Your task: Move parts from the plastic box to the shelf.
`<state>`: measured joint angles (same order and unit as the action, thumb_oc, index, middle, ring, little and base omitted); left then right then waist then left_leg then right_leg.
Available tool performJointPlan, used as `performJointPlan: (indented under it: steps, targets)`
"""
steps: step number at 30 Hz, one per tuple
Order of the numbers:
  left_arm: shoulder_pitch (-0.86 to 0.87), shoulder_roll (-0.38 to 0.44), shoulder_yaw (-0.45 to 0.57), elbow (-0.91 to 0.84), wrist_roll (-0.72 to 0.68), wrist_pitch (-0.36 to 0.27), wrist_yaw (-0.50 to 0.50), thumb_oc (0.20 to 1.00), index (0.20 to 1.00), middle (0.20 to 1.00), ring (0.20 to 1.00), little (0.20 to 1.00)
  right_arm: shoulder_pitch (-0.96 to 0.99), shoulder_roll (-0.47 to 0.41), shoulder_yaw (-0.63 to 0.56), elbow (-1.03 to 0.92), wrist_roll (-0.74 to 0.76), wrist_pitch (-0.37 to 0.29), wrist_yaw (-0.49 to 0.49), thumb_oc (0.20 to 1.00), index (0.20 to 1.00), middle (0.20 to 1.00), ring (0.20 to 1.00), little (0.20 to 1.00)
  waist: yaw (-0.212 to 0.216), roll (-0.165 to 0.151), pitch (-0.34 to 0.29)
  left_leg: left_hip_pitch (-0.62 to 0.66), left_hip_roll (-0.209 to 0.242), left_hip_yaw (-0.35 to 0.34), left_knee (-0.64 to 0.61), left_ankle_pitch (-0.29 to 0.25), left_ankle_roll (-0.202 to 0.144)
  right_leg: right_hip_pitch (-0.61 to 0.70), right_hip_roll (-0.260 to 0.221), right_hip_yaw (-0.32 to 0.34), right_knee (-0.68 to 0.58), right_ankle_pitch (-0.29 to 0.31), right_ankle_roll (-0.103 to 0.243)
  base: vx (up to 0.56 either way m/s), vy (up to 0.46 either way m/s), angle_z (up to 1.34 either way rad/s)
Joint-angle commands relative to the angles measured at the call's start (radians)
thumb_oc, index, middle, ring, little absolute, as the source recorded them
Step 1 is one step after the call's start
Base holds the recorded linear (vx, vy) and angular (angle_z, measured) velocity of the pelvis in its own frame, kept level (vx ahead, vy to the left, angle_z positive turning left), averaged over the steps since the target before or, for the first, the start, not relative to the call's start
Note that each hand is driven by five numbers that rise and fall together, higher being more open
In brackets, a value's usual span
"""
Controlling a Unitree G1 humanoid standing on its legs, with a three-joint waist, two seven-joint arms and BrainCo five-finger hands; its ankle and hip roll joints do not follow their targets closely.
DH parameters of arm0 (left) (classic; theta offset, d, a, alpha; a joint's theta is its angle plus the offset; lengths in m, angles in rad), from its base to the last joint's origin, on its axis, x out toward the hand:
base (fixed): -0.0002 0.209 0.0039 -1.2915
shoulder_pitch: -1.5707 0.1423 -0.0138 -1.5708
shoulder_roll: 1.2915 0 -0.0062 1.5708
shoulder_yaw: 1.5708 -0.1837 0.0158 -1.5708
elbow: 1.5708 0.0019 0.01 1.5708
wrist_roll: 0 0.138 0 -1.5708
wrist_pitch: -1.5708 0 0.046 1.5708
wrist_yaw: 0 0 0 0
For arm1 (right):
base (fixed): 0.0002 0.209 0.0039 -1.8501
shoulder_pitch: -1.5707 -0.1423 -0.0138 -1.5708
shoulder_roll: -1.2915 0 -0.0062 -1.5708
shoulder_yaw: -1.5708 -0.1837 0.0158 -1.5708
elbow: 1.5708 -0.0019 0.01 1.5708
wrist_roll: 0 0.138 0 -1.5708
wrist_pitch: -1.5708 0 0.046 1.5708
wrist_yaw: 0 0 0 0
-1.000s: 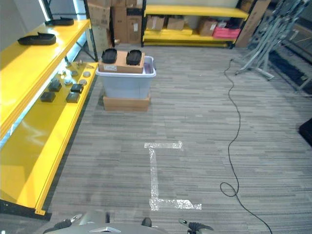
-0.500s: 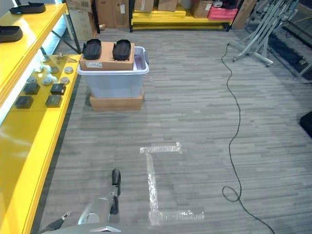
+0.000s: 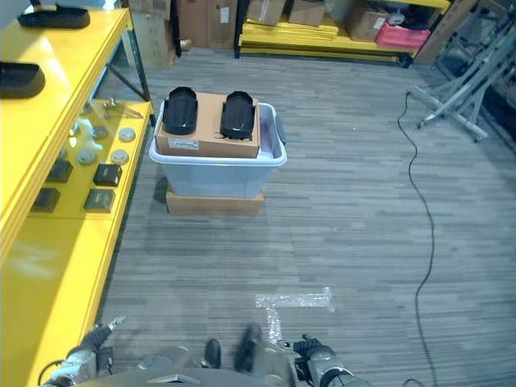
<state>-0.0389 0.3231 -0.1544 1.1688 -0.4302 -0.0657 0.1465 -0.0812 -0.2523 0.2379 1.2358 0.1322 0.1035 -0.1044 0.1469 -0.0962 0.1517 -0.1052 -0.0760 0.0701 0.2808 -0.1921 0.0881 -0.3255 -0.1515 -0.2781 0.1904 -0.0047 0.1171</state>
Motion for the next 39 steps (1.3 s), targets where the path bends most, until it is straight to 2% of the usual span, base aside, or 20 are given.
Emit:
performJointPlan:
  steps: [1, 4, 5, 6, 7, 8, 11, 12, 14, 15, 17, 18, 19, 20, 23, 25, 26, 28, 34, 39]
  targets:
    - [0.029, -0.035, 0.008, 0.023, 0.031, -0.007, -0.011, 1.0, 1.0, 1.0, 1.0, 1.0, 0.02, -0.047, -0.009, -0.001, 0.036, -0.005, 0.014, 1.0, 1.0, 1.0, 1.0, 1.0, 0.005, 0.033, 0.002, 0.065, -0.019, -0.01, -0.155, 0.005, 0.03, 0.084, -0.049, 0.076, -0.264, 0.172, 0.08, 0.46, -0.275, 0.4]
    - [0.06, -0.029, 0.022, 0.024, 0.052, -0.025, -0.025, 1.0, 1.0, 1.0, 1.0, 1.0, 0.043, -0.039, -0.037, -0.007, 0.017, -0.008, 0.012, 1.0, 1.0, 1.0, 1.0, 1.0, 0.003, 0.03, 0.0, 0.089, -0.004, -0.034, -0.122, -0.038, 0.029, 0.071, -0.08, 0.098, -0.252, 0.183, 0.084, 0.5, -0.286, 0.39]
    - [0.081, -0.033, 0.033, 0.021, 0.074, -0.034, -0.033, 1.0, 1.0, 1.0, 1.0, 1.0, 0.049, -0.044, -0.04, -0.007, 0.021, -0.004, 0.004, 1.0, 1.0, 1.0, 1.0, 1.0, 0.006, 0.029, -0.01, 0.116, 0.025, -0.037, -0.114, -0.05, 0.011, 0.11, -0.079, 0.086, -0.243, 0.157, 0.087, 0.52, -0.319, 0.57]
    - [0.084, -0.034, 0.034, 0.023, 0.073, -0.036, -0.034, 1.0, 1.0, 1.0, 1.0, 1.0, 0.049, -0.045, -0.041, -0.006, 0.02, -0.004, 0.002, 1.0, 1.0, 1.0, 1.0, 1.0, 0.006, 0.03, -0.012, 0.121, 0.03, -0.037, -0.116, -0.051, 0.007, 0.12, -0.078, 0.08, -0.243, 0.152, 0.087, 0.53, -0.341, 0.54]
    - [0.085, -0.031, 0.033, 0.029, 0.069, -0.04, -0.041, 1.0, 1.0, 1.0, 1.0, 1.0, 0.049, -0.038, -0.044, 0.003, 0.02, -0.01, -0.007, 1.0, 1.0, 1.0, 1.0, 1.0, 0.006, 0.025, -0.016, 0.119, 0.038, -0.045, -0.097, -0.061, 0.003, 0.119, -0.079, 0.082, -0.22, 0.14, 0.082, 0.49, -0.325, 0.56]
    - [0.085, -0.033, 0.037, 0.025, 0.055, -0.025, -0.045, 1.0, 1.0, 1.0, 1.0, 1.0, 0.047, -0.048, -0.038, 0.001, 0.04, 0.005, -0.023, 1.0, 1.0, 1.0, 1.0, 1.0, 0.004, 0.023, -0.039, 0.155, 0.079, -0.031, -0.097, -0.07, -0.028, 0.153, -0.069, 0.071, -0.184, 0.11, 0.066, 0.53, -0.342, 0.67]
    - [0.083, -0.056, 0.041, 0.039, 0.046, -0.042, -0.037, 1.0, 1.0, 1.0, 1.0, 1.0, 0.023, -0.069, -0.032, 0.014, 0.061, 0.004, -0.028, 1.0, 1.0, 1.0, 1.0, 1.0, 0.009, 0.014, -0.053, 0.174, 0.128, -0.02, -0.05, -0.075, -0.061, 0.173, -0.055, 0.047, -0.134, 0.091, 0.036, 0.39, -0.298, 0.64]
    - [0.083, -0.061, 0.045, 0.042, 0.041, -0.04, -0.044, 1.0, 1.0, 1.0, 1.0, 1.0, 0.017, -0.075, -0.032, 0.013, 0.064, 0.008, -0.028, 1.0, 1.0, 1.0, 1.0, 1.0, 0.01, 0.014, -0.054, 0.169, 0.141, -0.019, -0.024, -0.066, -0.069, 0.182, -0.047, 0.043, -0.133, 0.085, 0.026, 0.33, -0.357, -0.06]
    - [0.087, -0.07, 0.051, 0.044, 0.066, -0.057, -0.055, 1.0, 1.0, 1.0, 1.0, 1.0, 0.004, -0.091, -0.019, 0.007, 0.07, 0.022, -0.031, 1.0, 1.0, 1.0, 1.0, 1.0, 0.015, 0.012, -0.054, 0.121, 0.186, -0.013, 0.096, 0.011, -0.094, 0.216, -0.015, 0.027, -0.155, 0.067, -0.007, 0.28, -0.378, -0.11]
    - [0.089, -0.081, 0.051, 0.034, 0.066, -0.058, -0.064, 1.0, 1.0, 1.0, 1.0, 1.0, 0.002, -0.11, -0.015, -0.005, 0.083, 0.041, -0.038, 1.0, 1.0, 1.0, 1.0, 1.0, 0.025, 0.018, -0.044, 0.037, 0.212, -0.024, 0.266, 0.078, -0.116, 0.259, 0.018, 0.015, -0.193, 0.047, -0.04, 0.21, -0.34, 0.03]
    - [0.087, -0.086, 0.047, 0.022, 0.072, -0.057, -0.064, 1.0, 1.0, 1.0, 1.0, 1.0, 0.002, -0.121, -0.014, -0.015, 0.094, 0.054, -0.045, 1.0, 1.0, 1.0, 1.0, 1.0, 0.029, 0.024, -0.037, -0.024, 0.207, -0.035, 0.352, 0.105, -0.123, 0.276, 0.035, 0.005, -0.221, 0.04, -0.055, 0.11, -0.224, 0.0]
    - [0.08, -0.089, 0.037, 0.009, 0.07, -0.052, -0.064, 1.0, 1.0, 1.0, 1.0, 1.0, -0.002, -0.135, -0.014, -0.021, 0.101, 0.063, -0.052, 1.0, 1.0, 1.0, 1.0, 1.0, 0.035, 0.033, -0.024, -0.081, 0.167, -0.042, 0.388, 0.1, -0.122, 0.283, 0.048, 0.003, -0.243, 0.034, -0.061, 0.05, -0.121, 0.01]
    - [0.072, -0.09, 0.028, 0.001, 0.066, -0.047, -0.059, 1.0, 1.0, 1.0, 1.0, 1.0, -0.008, -0.141, -0.015, -0.018, 0.1, 0.068, -0.056, 1.0, 1.0, 1.0, 1.0, 1.0, 0.039, 0.04, -0.014, -0.099, 0.133, -0.037, 0.363, 0.088, -0.12, 0.288, 0.055, 0.0, -0.258, 0.03, -0.059, 0.06, -0.107, 0.04]
    - [0.069, -0.091, 0.025, -0.002, 0.066, -0.046, -0.054, 1.0, 1.0, 1.0, 1.0, 1.0, -0.01, -0.142, -0.015, -0.016, 0.099, 0.073, -0.055, 1.0, 1.0, 1.0, 1.0, 1.0, 0.04, 0.042, -0.01, -0.101, 0.122, -0.033, 0.347, 0.084, -0.12, 0.291, 0.058, -0.001, -0.263, 0.029, -0.057, 0.1, -0.055, 0.11]
    - [0.064, -0.09, 0.013, 0.007, 0.06, -0.048, -0.045, 1.0, 1.0, 1.0, 1.0, 1.0, -0.017, -0.133, -0.019, 0.009, 0.089, 0.07, -0.057, 1.0, 1.0, 1.0, 1.0, 1.0, 0.044, 0.056, -0.005, -0.05, 0.081, 0.006, 0.036, 0.104, -0.117, 0.316, 0.056, -0.014, -0.278, 0.03, -0.036, 0.12, 0.041, 0.0]
    - [0.062, -0.091, 0.005, 0.009, 0.056, -0.043, -0.042, 1.0, 1.0, 1.0, 1.0, 1.0, -0.014, -0.125, -0.02, 0.016, 0.088, 0.075, -0.059, 1.0, 1.0, 1.0, 1.0, 1.0, 0.042, 0.066, -0.007, -0.035, 0.076, 0.014, -0.084, 0.134, -0.124, 0.334, 0.055, -0.014, -0.278, 0.035, -0.026, 0.1, 0.081, 0.02]
    - [0.061, -0.095, 0.005, 0.015, 0.056, -0.044, -0.039, 1.0, 1.0, 1.0, 1.0, 1.0, -0.009, -0.121, -0.022, 0.018, 0.084, 0.074, -0.059, 1.0, 1.0, 1.0, 1.0, 1.0, 0.038, 0.073, -0.006, -0.045, 0.084, 0.009, -0.106, 0.176, -0.137, 0.345, 0.06, -0.007, -0.278, 0.036, -0.025, 0.11, 0.101, 0.0]
    - [0.056, -0.093, 0.013, 0.013, 0.045, -0.04, -0.038, 1.0, 1.0, 1.0, 1.0, 1.0, 0.003, -0.11, -0.009, 0.003, 0.041, 0.083, -0.053, 1.0, 1.0, 1.0, 1.0, 1.0, 0.028, 0.073, -0.01, -0.033, 0.08, 0.011, -0.13, 0.149, -0.126, 0.35, 0.051, -0.005, -0.278, 0.03, -0.023, 0.1, 0.136, 0.04]
    - [0.056, -0.101, -0.006, -0.014, 0.07, -0.031, -0.03, 1.0, 1.0, 1.0, 1.0, 1.0, 0.03, -0.095, 0.009, -0.005, 0.056, 0.06, -0.059, 1.0, 1.0, 1.0, 1.0, 1.0, 0.019, 0.082, -0.018, 0.024, 0.071, 0.007, -0.204, 0.148, -0.127, 0.346, 0.05, -0.016, -0.278, 0.028, -0.018, 0.05, 0.113, -0.12]
    - [0.082, -0.101, -0.012, -0.017, 0.119, -0.021, -0.039, 1.0, 1.0, 1.0, 1.0, 1.0, 0.033, -0.064, 0.03, -0.046, 0.047, 0.063, -0.069, 1.0, 1.0, 1.0, 1.0, 1.0, 0.016, 0.092, -0.034, 0.06, 0.054, -0.004, -0.24, 0.137, -0.1, 0.335, 0.044, 0.013, -0.255, 0.029, -0.004, 0.07, 0.156, 0.0]
